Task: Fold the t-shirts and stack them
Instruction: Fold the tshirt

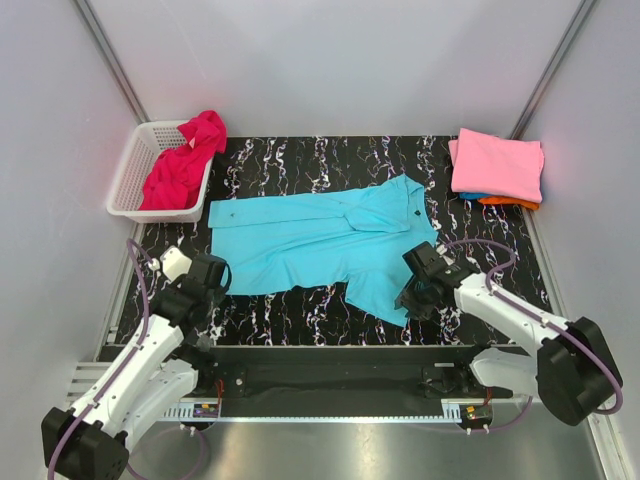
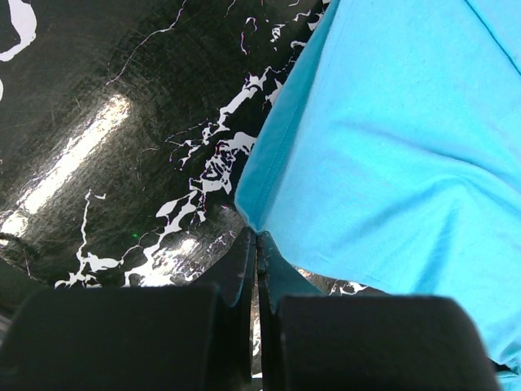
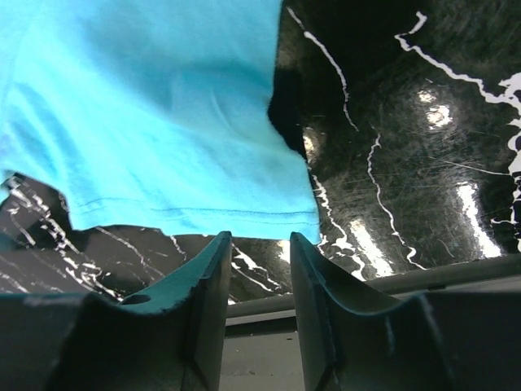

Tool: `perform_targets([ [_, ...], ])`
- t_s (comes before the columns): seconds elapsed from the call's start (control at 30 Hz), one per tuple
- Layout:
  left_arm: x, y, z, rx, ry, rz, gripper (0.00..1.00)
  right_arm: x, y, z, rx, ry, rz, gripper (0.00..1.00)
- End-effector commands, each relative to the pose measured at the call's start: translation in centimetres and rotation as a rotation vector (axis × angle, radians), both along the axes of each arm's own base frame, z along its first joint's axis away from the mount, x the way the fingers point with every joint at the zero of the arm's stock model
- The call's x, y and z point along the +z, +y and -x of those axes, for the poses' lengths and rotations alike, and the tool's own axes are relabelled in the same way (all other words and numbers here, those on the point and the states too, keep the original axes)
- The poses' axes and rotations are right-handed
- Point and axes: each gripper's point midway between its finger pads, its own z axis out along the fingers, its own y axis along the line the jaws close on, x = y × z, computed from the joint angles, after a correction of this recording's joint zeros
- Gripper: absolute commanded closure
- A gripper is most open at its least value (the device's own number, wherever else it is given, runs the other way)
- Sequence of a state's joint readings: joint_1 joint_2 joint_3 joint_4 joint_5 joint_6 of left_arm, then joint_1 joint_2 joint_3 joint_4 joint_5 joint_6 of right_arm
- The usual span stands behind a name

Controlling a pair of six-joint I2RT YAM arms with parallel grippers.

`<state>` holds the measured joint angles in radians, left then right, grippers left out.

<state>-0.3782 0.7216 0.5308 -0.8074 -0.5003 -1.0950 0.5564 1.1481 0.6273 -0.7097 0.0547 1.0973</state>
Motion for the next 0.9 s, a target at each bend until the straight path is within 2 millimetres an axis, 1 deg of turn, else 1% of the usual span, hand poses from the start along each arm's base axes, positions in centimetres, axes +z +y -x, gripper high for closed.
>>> perform_targets([
  [0.0,2.0,-0.4,-1.0,-0.012,-0.057,0.019,1.0,-0.4,-0.2,0.1,-0.043,0.025,0.026,0.59],
  [0.13,2.3,-0.5,-1.1,-0.018,-0.065,0.024,1.0,-0.8,-0.4,0.2,-0.077,0.049,0.032,0.6],
  [0.3,2.4,-0.5,-1.2,-0.018,-0.061,0.016,1.0,-1.6,-1.2,1.4,-0.167,0.086,0.037,0.6],
  [0.4,2.5,-0.4,-1.3,-0.021,-0.061,0.004,1.0,-1.5,-1.8,1.8,-0.217,0.092,0.058,0.6],
  [0.6,3.3,-0.2,-1.7,-0.026,-0.076,-0.013,1.0,-2.0,-1.4,1.8,-0.218,0.133,0.064,0.6],
  [0.67,3.3,-0.2,-1.7,-0.03,-0.078,-0.015,1.0,-2.3,-1.1,1.7,-0.216,0.151,0.071,0.6],
  [0.7,3.3,-0.2,-1.7,-0.032,-0.08,-0.013,1.0,-2.4,-0.6,1.6,-0.21,0.154,0.053,0.6],
  [0.87,3.5,-0.4,-1.7,-0.041,-0.085,-0.005,1.0,-3.1,-0.4,1.6,-0.212,0.172,0.073,0.6],
])
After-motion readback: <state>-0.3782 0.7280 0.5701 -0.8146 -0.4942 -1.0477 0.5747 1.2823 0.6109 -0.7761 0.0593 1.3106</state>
